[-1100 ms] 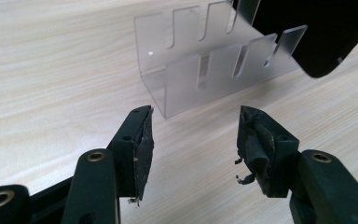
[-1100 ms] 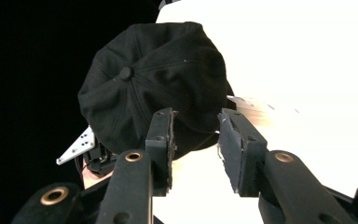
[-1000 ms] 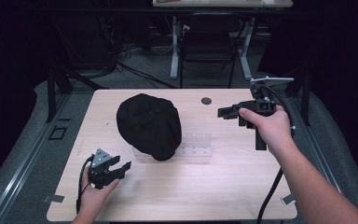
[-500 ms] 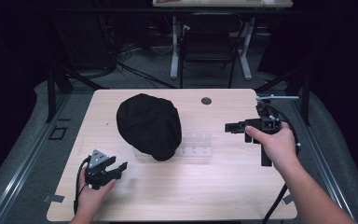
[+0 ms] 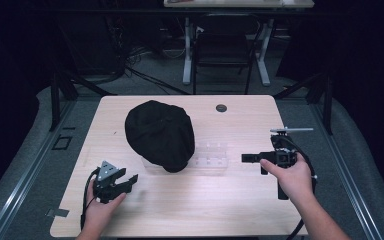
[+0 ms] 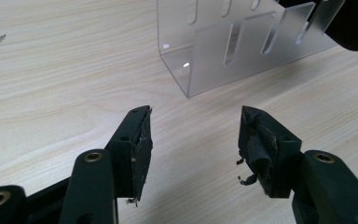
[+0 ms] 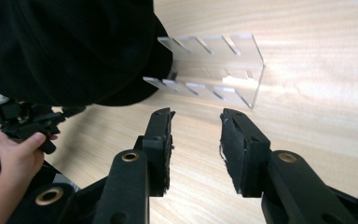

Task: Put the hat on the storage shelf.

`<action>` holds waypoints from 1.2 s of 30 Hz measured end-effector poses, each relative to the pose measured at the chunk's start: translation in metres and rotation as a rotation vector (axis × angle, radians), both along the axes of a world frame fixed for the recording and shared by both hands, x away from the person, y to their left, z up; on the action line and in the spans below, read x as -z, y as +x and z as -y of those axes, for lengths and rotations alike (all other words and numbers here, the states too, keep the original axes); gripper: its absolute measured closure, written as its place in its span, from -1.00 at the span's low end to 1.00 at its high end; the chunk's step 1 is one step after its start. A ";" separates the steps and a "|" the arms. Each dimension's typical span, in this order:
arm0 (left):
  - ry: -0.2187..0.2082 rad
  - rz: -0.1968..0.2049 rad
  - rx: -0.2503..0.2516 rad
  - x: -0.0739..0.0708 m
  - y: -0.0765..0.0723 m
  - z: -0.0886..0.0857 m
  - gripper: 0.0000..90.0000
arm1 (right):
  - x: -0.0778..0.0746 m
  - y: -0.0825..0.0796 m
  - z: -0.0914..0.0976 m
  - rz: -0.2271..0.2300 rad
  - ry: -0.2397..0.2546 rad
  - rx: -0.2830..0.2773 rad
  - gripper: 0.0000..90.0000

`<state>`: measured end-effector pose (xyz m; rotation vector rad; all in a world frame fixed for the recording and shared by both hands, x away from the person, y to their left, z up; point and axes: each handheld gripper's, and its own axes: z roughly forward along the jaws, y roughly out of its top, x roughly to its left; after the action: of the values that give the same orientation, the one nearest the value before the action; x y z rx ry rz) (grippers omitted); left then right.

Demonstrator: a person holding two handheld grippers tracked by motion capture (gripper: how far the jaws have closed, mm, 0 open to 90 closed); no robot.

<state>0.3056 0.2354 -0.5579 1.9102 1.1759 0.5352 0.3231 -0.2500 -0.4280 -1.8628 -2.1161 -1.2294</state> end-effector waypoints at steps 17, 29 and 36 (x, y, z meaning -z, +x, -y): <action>0.003 -0.018 0.011 0.004 0.001 0.004 -0.01 | 0.077 -0.032 0.003 0.130 -0.127 0.058 0.32; -0.003 -0.018 0.007 0.005 0.001 0.003 -0.01 | 0.107 -0.050 0.001 0.280 -0.245 0.113 0.18; -0.004 -0.025 -0.006 0.005 0.001 0.002 -0.01 | 0.117 -0.064 0.004 0.369 -0.267 0.162 0.18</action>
<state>0.3070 0.2333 -0.5633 1.9157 1.1980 0.5124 0.2590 -0.2539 -0.5451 -2.0870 -2.4629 -1.4915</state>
